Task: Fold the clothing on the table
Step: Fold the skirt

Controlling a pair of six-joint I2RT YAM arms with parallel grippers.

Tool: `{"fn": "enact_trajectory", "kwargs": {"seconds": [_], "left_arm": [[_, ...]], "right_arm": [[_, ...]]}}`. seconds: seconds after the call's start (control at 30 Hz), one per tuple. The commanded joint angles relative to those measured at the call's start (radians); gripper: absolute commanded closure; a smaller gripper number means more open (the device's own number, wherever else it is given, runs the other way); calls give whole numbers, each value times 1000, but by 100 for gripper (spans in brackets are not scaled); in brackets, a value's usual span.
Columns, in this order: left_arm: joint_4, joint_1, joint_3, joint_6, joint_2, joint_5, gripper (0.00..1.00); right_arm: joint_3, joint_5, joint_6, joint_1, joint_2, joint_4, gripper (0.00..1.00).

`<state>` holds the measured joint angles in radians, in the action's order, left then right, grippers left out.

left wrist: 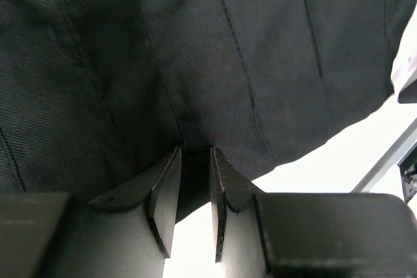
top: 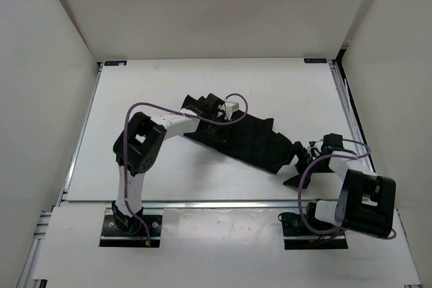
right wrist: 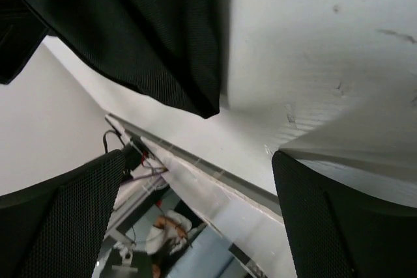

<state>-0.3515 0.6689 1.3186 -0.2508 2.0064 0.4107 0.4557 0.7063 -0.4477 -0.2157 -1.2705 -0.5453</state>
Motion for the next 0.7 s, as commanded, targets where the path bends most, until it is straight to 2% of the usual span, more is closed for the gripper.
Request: {"fn": "enact_trajectory", "kwargs": {"seconds": [0.0, 0.07, 0.17, 0.43, 0.67], "left_arm": [[-11, -28, 60, 13, -6, -33, 64], [-9, -37, 65, 8, -14, -36, 64], [2, -45, 71, -4, -23, -33, 64], [-4, -26, 93, -24, 20, 0, 65], [19, 14, 67, -45, 52, 20, 67]], "right_arm": [[-15, -138, -149, 41, 39, 169, 1], [-25, -175, -189, 53, 11, 221, 1], [-35, -153, -224, 49, -27, 314, 2], [-20, -172, -218, 127, -137, 479, 6], [32, -183, -200, 190, -242, 525, 10]]}}
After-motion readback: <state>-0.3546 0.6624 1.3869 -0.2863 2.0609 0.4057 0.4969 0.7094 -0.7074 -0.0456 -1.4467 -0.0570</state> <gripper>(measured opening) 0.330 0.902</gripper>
